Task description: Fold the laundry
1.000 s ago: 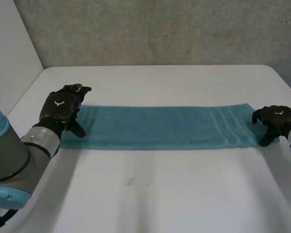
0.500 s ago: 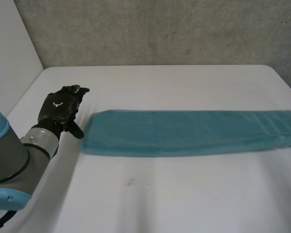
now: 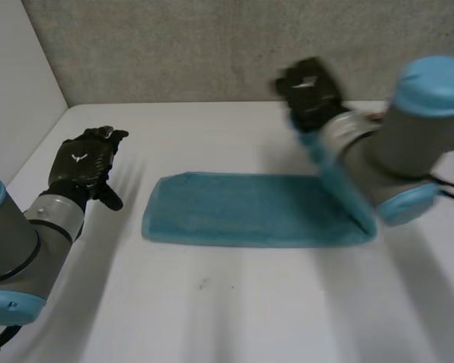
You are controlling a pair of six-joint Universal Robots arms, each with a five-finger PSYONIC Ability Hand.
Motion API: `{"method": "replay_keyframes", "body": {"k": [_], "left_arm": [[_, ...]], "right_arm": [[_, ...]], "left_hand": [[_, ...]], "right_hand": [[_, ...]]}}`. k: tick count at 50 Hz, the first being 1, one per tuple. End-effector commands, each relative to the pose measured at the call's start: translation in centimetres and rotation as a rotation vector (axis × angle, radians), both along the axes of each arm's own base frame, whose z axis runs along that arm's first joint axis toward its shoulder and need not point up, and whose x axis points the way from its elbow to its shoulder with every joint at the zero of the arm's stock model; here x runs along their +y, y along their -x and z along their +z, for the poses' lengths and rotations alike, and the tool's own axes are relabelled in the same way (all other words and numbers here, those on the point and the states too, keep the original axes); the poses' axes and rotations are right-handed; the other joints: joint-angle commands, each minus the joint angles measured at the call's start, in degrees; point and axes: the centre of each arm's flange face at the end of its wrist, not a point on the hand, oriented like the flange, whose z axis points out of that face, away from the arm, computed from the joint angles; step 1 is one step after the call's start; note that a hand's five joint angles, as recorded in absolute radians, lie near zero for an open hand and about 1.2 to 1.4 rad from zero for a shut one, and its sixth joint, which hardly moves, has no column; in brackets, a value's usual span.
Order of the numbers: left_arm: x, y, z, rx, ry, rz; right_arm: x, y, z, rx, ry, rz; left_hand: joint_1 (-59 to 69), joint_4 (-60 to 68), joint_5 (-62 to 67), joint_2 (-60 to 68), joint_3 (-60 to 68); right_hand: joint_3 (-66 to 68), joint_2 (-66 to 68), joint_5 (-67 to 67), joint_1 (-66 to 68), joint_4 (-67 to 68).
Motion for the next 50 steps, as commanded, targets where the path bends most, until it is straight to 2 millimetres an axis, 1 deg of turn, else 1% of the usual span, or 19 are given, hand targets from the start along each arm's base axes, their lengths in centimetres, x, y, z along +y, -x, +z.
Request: {"method": "replay_keyframes", "body": {"k": [1, 2, 3, 5, 7, 8, 9, 10, 11, 13, 17, 19, 22, 24, 25, 27, 35, 38, 50], "left_arm": [[-0.1, -0.2, 0.0, 0.000, 0.001, 0.018], [-0.1, -0.2, 0.0, 0.000, 0.001, 0.018], [-0.1, -0.2, 0.0, 0.000, 0.001, 0.018], [0.0, -0.2, 0.0, -0.001, -0.002, 0.018], [0.0, -0.2, -0.1, -0.002, -0.004, 0.015], [0.0, -0.2, -0.1, -0.002, -0.004, 0.015], [0.0, -0.2, -0.1, -0.002, -0.004, 0.015], [0.0, -0.1, -0.1, -0.002, -0.004, 0.013], [0.0, -0.1, -0.1, -0.002, -0.005, 0.010], [0.1, 0.1, -0.2, -0.003, -0.005, 0.004], [0.1, 0.4, 0.0, -0.001, 0.001, -0.007], [0.2, 0.9, 0.3, 0.002, 0.013, -0.025], [0.4, 1.7, 0.5, 0.006, 0.025, -0.050], [1.1, 3.6, 0.8, 0.008, 0.040, -0.108], [1.1, 3.6, 0.8, 0.008, 0.040, -0.108], [1.6, 5.2, 0.3, 0.003, 0.036, -0.155], [2.5, 8.6, -1.9, -0.015, 0.000, -0.243], [2.5, 8.8, -2.4, -0.021, -0.013, -0.248], [2.5, 9.1, -2.8, -0.021, -0.020, -0.251]], "right_arm": [[7.7, -8.2, -5.0, 0.017, -0.017, 0.306], [9.0, -9.3, -6.7, 0.034, -0.038, 0.344], [9.0, -9.3, -6.7, 0.034, -0.038, 0.344], [10.9, -10.7, -10.1, 0.075, -0.089, 0.391], [11.5, -11.1, -11.6, 0.096, -0.112, 0.402], [11.4, -11.1, -12.4, 0.109, -0.125, 0.388], [11.4, -11.1, -12.4, 0.109, -0.125, 0.388], [11.0, -10.8, -12.9, 0.114, -0.135, 0.347], [10.4, -10.5, -12.5, 0.110, -0.133, 0.284], [9.6, -10.1, -11.6, 0.095, -0.122, 0.211], [8.6, -8.7, -9.5, 0.066, -0.114, 0.083], [6.8, -5.7, -6.9, 0.025, -0.150, -0.017], [6.1, -3.9, -6.0, -0.001, -0.192, -0.057], [5.2, -0.6, -4.8, -0.071, -0.280, -0.120], [5.2, -0.6, -4.8, -0.072, -0.281, -0.121], [4.5, 2.4, -5.5, -0.104, -0.390, -0.184], [4.1, 7.9, -9.5, -0.087, -0.626, -0.257], [4.1, 8.5, -10.1, -0.085, -0.654, -0.258], [3.6, 10.9, -13.0, -0.131, -0.621, -0.295]], "left_hand": [[0.00, -14.18, -1.51, 0.57, 0.43], [0.00, -14.18, -1.51, 0.57, 0.43], [0.00, -14.18, -1.51, 0.57, 0.43], [0.00, -14.18, -1.51, 0.57, 0.43], [0.00, -14.18, -1.51, 0.57, 0.43], [0.00, -14.18, -1.51, 0.57, 0.43], [0.00, -14.18, -1.51, 0.57, 0.43], [0.00, -14.18, -1.51, 0.57, 0.43], [0.00, -14.18, -1.51, 0.57, 0.43], [0.00, -14.18, -1.51, 0.57, 0.43], [0.00, -14.18, -1.51, 0.57, 0.43], [0.00, -14.18, -1.51, 0.57, 0.43], [0.00, -14.18, -1.51, 0.57, 0.43], [0.00, -14.18, -1.51, 0.57, 0.43], [0.00, -14.18, -1.51, 0.57, 0.43], [0.00, -14.18, -1.51, 0.57, 0.43], [0.00, -14.18, -1.51, 0.57, 0.43], [0.00, -14.18, -1.51, 0.57, 0.43], [0.05, -14.14, -1.46, 0.61, 0.48]], "right_hand": [[11.89, 12.52, 14.11, 25.02, 11.71], [11.89, 12.52, 14.11, 25.02, 11.71], [11.89, 12.52, 14.11, 25.02, 11.71], [11.89, 12.52, 14.11, 25.02, 11.71], [11.89, 12.52, 14.11, 25.02, 11.71], [-11.86, -11.23, -9.64, 1.27, -12.04], [-12.10, -11.47, -9.88, 1.03, -12.28], [-39.41, -38.78, -37.20, -26.28, -39.59], [-53.01, -52.38, -50.79, -39.88, -53.19], [-58.11, -57.48, -55.89, -44.98, -58.29], [-58.11, -57.48, -55.89, -44.98, -58.29], [-58.11, -57.48, -55.89, -44.98, -58.29], [-58.11, -57.48, -55.89, -44.98, -58.29], [-58.11, -57.48, -55.89, -44.98, -58.29], [-58.11, -57.48, -55.89, -44.98, -58.29], [-58.11, -57.48, -55.89, -44.98, -58.29], [-58.11, -57.48, -55.89, -44.98, -58.29], [-58.11, -57.48, -55.89, -44.98, -58.29], [-29.46, -28.82, -27.24, -16.33, -29.63]]}}
